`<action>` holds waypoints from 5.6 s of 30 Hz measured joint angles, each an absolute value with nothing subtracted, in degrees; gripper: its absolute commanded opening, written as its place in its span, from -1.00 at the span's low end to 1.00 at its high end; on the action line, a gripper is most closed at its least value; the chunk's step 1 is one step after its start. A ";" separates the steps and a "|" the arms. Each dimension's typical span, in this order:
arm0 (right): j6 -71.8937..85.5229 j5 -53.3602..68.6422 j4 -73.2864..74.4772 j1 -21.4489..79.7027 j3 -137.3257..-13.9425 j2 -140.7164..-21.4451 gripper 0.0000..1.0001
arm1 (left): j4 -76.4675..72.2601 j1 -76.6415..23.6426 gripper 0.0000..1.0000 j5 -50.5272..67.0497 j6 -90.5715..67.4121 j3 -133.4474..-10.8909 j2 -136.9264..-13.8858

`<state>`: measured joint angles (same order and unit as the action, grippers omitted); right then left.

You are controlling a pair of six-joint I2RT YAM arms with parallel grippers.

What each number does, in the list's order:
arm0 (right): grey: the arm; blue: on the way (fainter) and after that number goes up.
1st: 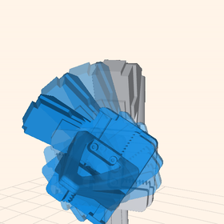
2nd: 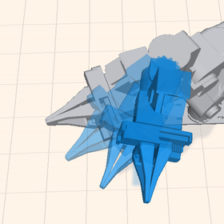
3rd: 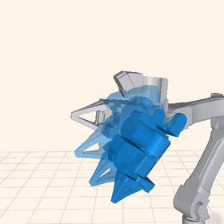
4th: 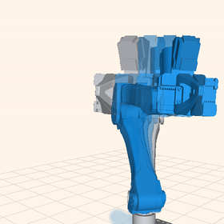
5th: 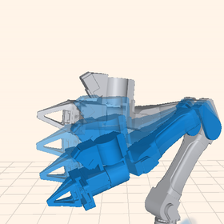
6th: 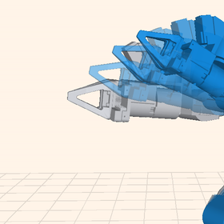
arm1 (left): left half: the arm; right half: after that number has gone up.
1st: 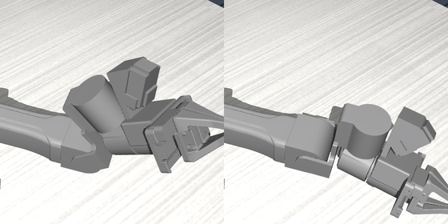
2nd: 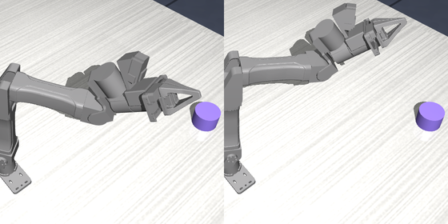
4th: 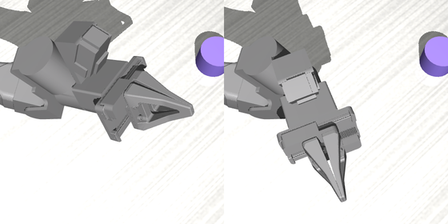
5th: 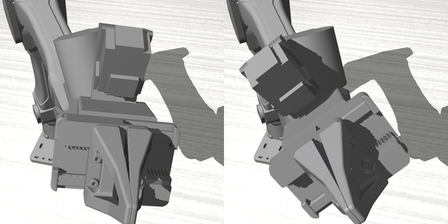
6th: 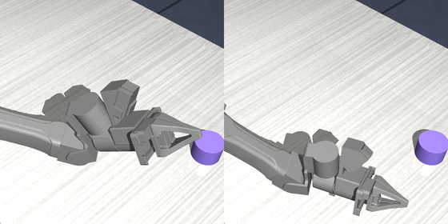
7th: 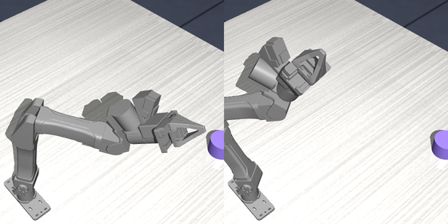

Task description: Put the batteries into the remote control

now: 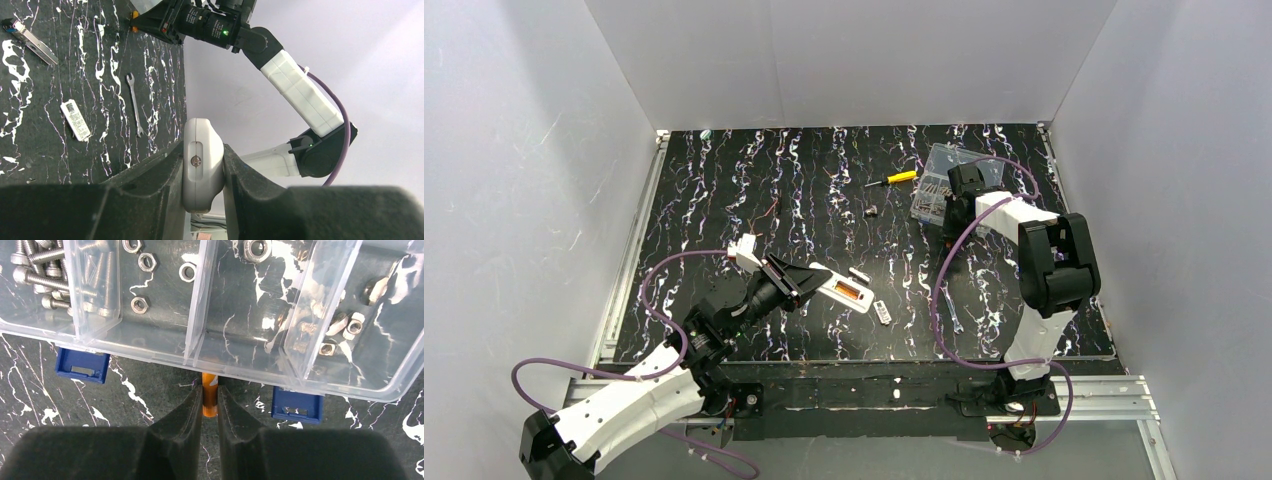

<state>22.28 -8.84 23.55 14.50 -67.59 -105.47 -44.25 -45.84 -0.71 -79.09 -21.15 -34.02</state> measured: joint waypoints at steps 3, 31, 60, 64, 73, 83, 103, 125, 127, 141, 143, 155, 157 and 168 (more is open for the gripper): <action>22.15 -8.82 23.64 14.57 -67.59 -105.47 -0.70 | -44.25 -45.84 -1.00 -0.69 -79.09 -21.15 -34.02; 13.08 14.39 11.35 27.14 -40.47 -53.30 -0.97 | -39.86 -45.78 -1.00 23.29 -50.78 -34.70 -35.77; 10.90 14.85 7.70 32.77 -38.22 -48.84 -0.97 | -32.99 -45.80 -1.00 29.23 -37.74 -36.93 -34.92; 17.28 9.74 14.57 32.77 -42.44 -58.87 -0.97 | -31.99 -45.82 -1.00 26.41 -39.40 -36.80 -33.32; 34.17 -2.44 22.63 33.15 -43.03 -74.87 -0.97 | -29.45 -45.82 -1.00 22.72 -41.87 -36.29 -31.48; 56.71 -12.38 26.61 37.71 -47.31 -81.97 -0.97 | -29.12 -45.82 -1.00 20.51 -44.16 -36.03 -31.40; 92.75 -20.05 42.00 42.48 -59.81 -97.51 -0.51 | -27.92 -45.82 -1.00 18.28 -46.09 -35.81 -29.21; 85.52 -21.08 41.78 44.40 -59.18 -90.91 0.04 | -28.36 -45.82 -0.95 16.71 -46.78 -34.22 -29.50; 82.48 -21.10 40.86 44.56 -57.14 -85.19 0.17 | -28.62 -45.82 -0.94 16.64 -46.96 -34.22 -29.80; 15.11 -2.94 19.51 38.11 -48.84 -69.89 0.31 | -29.43 -45.82 -1.00 15.79 -47.59 -34.15 -29.56; 1.26 0.95 20.43 36.56 -50.06 -71.22 0.31 | -29.39 -45.82 -1.00 15.55 -47.62 -33.98 -28.82; -53.19 25.10 35.03 25.67 -54.65 -79.31 0.23 | -27.53 -45.82 -1.00 15.18 -47.66 -33.41 -27.62; -58.81 26.68 36.64 25.67 -54.41 -81.54 0.20 | -27.68 -45.82 -1.00 15.16 -47.75 -33.23 -27.53; -73.12 31.05 33.63 26.00 -51.48 -84.38 0.06 | -28.36 -45.82 -1.00 13.85 -48.03 -31.62 -25.61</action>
<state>-73.12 31.05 33.63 26.00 -51.48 -84.38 -28.36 -45.82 13.85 -48.03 -31.62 -25.61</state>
